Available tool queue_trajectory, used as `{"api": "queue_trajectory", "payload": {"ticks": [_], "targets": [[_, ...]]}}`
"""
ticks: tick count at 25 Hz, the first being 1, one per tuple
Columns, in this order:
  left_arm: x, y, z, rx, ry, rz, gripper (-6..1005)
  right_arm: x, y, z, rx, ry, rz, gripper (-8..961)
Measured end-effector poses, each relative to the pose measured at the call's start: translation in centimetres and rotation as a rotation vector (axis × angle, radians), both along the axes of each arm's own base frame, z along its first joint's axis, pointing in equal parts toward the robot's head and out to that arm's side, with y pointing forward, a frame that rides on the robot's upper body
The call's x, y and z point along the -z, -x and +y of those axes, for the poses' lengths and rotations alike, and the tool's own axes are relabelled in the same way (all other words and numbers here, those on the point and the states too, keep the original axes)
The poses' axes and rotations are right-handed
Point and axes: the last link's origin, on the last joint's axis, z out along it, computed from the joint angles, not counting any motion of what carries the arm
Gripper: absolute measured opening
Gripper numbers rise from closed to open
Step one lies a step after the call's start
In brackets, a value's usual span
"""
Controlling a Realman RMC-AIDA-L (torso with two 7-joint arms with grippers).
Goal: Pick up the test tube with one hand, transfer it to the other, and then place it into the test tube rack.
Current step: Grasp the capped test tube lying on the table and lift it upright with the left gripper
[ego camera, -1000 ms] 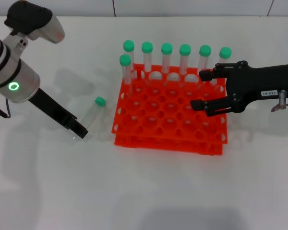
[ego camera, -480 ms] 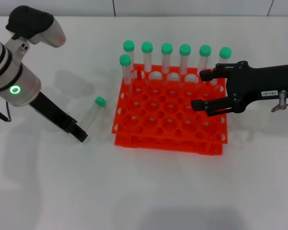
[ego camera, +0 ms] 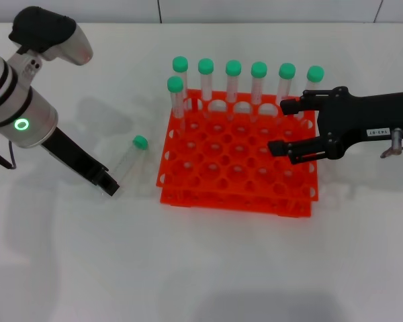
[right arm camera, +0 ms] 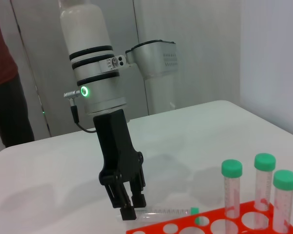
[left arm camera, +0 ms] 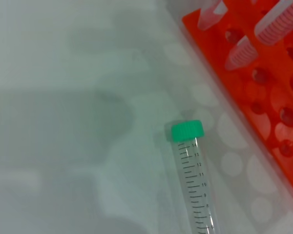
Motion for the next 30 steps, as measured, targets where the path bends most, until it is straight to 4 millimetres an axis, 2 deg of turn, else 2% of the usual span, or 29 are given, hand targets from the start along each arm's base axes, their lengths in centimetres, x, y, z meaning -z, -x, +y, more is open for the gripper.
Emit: {"api": "queue_trajectory", "payload": {"ticks": [24,30], "targets": [[0.47,0.21,0.09,-0.005,-0.009,0.005,249,0.02,-0.03,0.01,-0.001,-0.001,-0.001,855],[0.37,0.15,0.19,-0.005,-0.016,-0.004,242,0.01,-0.01,0.11,0.000,-0.007,-0.002,856]]}}
